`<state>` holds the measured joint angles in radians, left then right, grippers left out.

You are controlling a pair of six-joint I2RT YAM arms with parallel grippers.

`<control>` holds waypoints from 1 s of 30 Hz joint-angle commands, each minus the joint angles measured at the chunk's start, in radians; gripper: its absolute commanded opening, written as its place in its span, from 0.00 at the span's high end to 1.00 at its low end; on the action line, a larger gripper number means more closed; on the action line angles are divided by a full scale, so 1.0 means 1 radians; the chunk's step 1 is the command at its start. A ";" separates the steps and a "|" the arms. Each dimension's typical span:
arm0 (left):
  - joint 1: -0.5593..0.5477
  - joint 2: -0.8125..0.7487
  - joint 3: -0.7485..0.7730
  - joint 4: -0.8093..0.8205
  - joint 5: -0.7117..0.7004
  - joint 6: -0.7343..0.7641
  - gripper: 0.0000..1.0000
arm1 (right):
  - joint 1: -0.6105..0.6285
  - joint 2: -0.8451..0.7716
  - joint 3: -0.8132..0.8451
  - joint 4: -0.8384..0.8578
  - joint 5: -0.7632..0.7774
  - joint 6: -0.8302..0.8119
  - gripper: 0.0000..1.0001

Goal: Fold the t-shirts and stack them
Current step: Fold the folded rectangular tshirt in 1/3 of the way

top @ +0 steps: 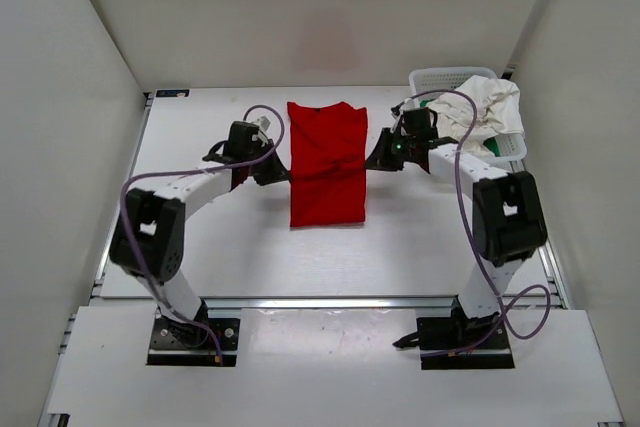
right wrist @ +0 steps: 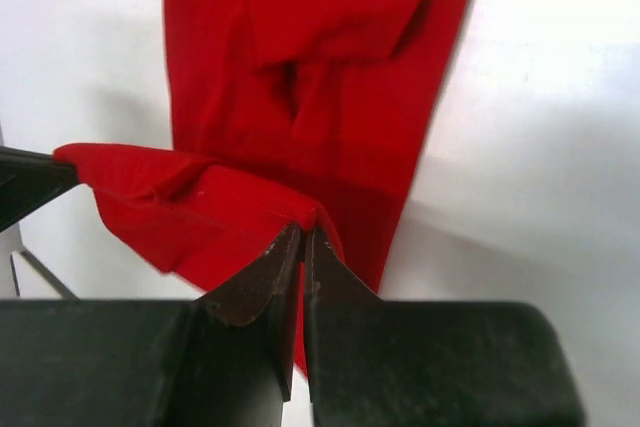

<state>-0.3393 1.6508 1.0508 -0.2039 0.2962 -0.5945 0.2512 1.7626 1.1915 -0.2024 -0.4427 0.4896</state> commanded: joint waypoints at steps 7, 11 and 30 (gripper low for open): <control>0.068 0.227 0.216 0.030 0.010 -0.008 0.90 | -0.029 0.205 0.240 -0.049 0.002 -0.051 0.99; 0.086 0.109 0.163 0.193 0.029 -0.083 0.69 | -0.023 0.193 0.278 -0.080 0.039 -0.062 0.94; -0.142 -0.014 -0.397 0.483 0.063 -0.228 0.75 | 0.184 0.231 0.258 -0.012 -0.032 -0.085 0.99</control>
<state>-0.4908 1.6768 0.6708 0.2146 0.3504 -0.8108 0.4377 1.8996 1.3617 -0.2535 -0.3809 0.3992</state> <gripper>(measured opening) 0.254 0.007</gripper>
